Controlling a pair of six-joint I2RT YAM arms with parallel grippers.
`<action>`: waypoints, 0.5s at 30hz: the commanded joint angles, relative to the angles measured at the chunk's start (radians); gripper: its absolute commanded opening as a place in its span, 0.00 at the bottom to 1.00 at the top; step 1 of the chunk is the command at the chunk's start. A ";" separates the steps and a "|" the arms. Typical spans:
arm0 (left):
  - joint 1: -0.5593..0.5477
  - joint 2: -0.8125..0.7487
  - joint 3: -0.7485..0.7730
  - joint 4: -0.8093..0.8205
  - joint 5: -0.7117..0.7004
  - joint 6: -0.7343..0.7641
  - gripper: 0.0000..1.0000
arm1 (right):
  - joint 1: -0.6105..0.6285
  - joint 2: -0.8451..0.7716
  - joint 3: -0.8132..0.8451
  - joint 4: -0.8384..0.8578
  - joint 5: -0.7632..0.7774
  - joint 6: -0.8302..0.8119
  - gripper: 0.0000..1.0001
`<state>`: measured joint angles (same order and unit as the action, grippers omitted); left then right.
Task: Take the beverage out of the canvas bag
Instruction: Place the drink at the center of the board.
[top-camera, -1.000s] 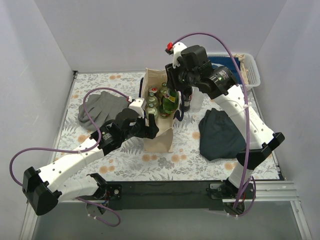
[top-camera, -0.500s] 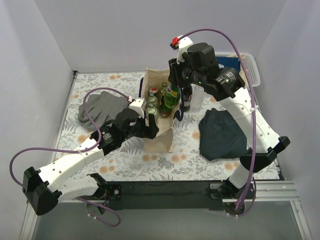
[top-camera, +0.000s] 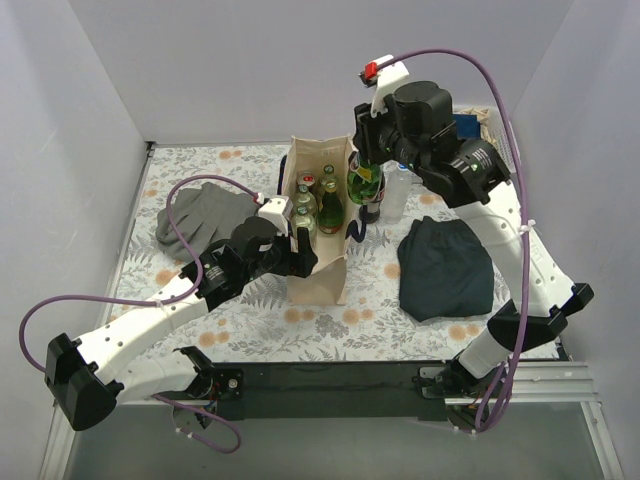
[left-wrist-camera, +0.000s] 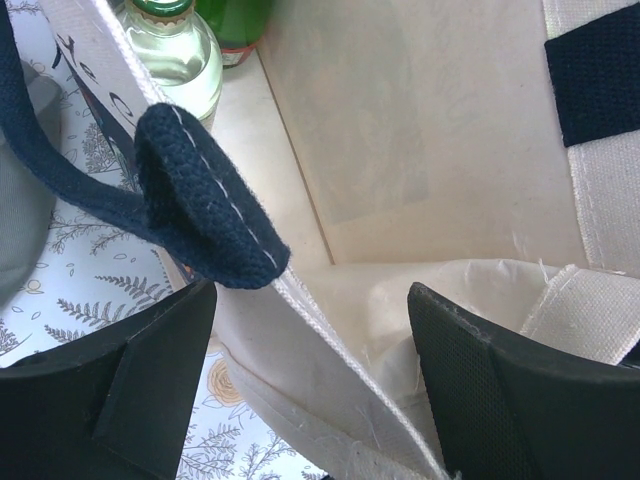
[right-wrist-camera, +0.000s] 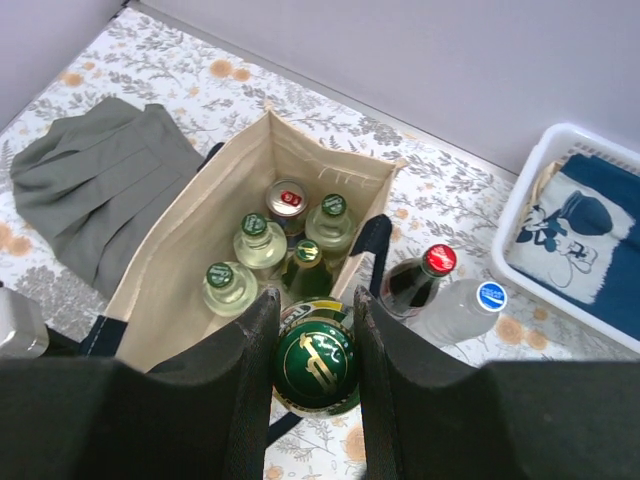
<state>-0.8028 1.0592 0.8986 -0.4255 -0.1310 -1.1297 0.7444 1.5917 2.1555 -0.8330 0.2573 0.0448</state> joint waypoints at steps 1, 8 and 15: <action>-0.003 0.005 0.016 -0.032 -0.027 0.028 0.76 | 0.000 -0.094 0.027 0.192 0.105 -0.031 0.01; -0.003 0.001 0.014 -0.033 -0.033 0.028 0.76 | -0.008 -0.139 -0.092 0.219 0.204 -0.037 0.01; -0.003 0.013 0.017 -0.032 -0.027 0.027 0.76 | -0.103 -0.173 -0.238 0.261 0.175 -0.002 0.01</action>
<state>-0.8028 1.0592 0.8989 -0.4255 -0.1310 -1.1255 0.7002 1.4757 1.9575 -0.7654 0.4080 0.0311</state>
